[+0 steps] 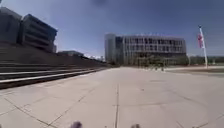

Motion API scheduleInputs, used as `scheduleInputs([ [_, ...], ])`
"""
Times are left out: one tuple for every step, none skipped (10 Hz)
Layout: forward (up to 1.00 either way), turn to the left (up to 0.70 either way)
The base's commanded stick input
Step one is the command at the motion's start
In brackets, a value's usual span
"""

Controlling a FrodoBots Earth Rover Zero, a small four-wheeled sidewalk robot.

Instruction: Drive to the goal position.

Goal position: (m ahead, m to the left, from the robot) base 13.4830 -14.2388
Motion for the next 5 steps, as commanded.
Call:
scheduleInputs([
  [0.85, 0.01],
  [0.85, 0.01],
  [0.85, 0.01],
  [0.85, 0.01],
  [0.85, 0.01],
])
